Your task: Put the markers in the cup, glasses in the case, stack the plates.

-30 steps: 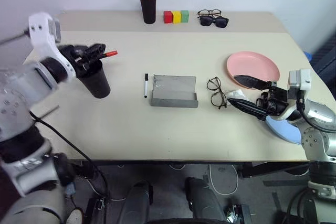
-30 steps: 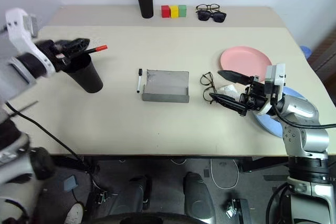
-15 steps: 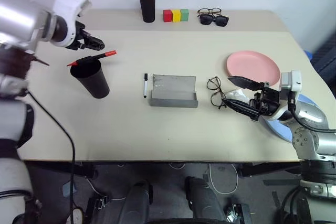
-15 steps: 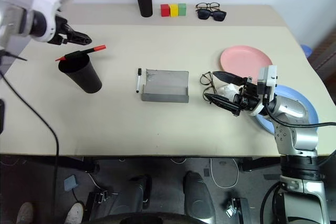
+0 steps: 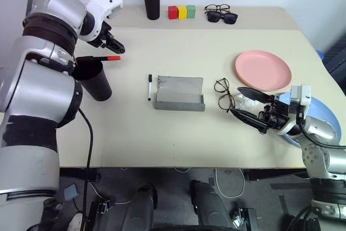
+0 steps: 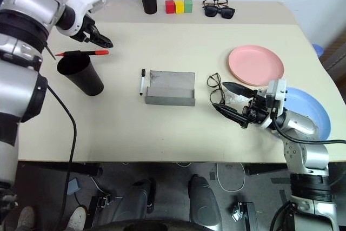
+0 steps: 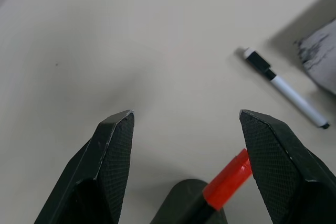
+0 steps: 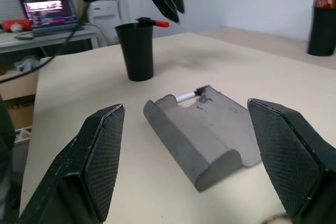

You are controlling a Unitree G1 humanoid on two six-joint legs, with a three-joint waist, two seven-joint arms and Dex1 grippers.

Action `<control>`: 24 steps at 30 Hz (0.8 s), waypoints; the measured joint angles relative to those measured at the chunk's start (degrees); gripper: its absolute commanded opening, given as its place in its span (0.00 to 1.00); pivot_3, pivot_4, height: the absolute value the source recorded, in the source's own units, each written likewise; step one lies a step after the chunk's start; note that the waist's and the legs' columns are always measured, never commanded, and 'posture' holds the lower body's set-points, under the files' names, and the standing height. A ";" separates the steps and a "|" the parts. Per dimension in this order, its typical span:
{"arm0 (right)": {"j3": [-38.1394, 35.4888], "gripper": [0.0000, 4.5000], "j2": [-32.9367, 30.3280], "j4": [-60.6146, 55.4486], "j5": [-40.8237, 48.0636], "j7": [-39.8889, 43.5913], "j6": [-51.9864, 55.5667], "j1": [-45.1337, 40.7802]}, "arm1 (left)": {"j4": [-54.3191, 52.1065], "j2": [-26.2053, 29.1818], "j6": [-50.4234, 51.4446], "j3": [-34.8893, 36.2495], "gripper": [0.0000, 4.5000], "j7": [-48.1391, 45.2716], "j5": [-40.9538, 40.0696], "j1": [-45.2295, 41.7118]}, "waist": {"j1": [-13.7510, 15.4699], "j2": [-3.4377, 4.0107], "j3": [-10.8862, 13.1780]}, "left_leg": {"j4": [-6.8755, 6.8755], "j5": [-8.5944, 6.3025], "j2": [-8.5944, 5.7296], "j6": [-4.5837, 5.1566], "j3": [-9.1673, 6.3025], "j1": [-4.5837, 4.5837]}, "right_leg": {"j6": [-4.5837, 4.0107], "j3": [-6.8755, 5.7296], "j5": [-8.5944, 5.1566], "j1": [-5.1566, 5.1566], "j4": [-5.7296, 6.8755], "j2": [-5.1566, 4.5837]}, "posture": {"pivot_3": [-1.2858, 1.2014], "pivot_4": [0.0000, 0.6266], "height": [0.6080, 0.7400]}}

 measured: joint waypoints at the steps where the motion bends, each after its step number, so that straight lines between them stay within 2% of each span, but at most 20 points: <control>1: -0.09 0.85 0.00 -0.21 0.00 -0.12 0.00 0.15 | 0.13 0.04 -0.54 0.29 0.72 -0.31 0.67 -0.34 | 0.03 0.00 0.00 | 0.01 0.00 0.00 0.00 0.00 0.01 | 0.00 0.00 0.00 0.01 0.02 0.00 | 0.52 0.24 1.00; 8: -0.60 0.85 0.00 -0.87 -0.01 -0.32 -0.02 0.20 | 1.15 1.09 -3.31 1.53 0.72 -5.60 4.41 -0.60 | -0.01 0.00 0.00 | 0.17 0.00 0.00 0.00 0.00 0.01 | 0.00 0.00 0.00 0.01 0.20 0.01 | 0.52 0.24 1.00; 24: -0.46 0.85 0.00 0.30 -0.14 0.13 -0.25 -1.59 | 4.28 1.04 -18.72 -0.27 0.72 -16.53 16.59 -1.74 | 0.05 -0.02 0.01 | 0.67 -0.01 0.00 0.02 -0.02 0.01 | 0.01 0.01 0.00 0.05 0.67 0.02 | 0.52 0.24 1.00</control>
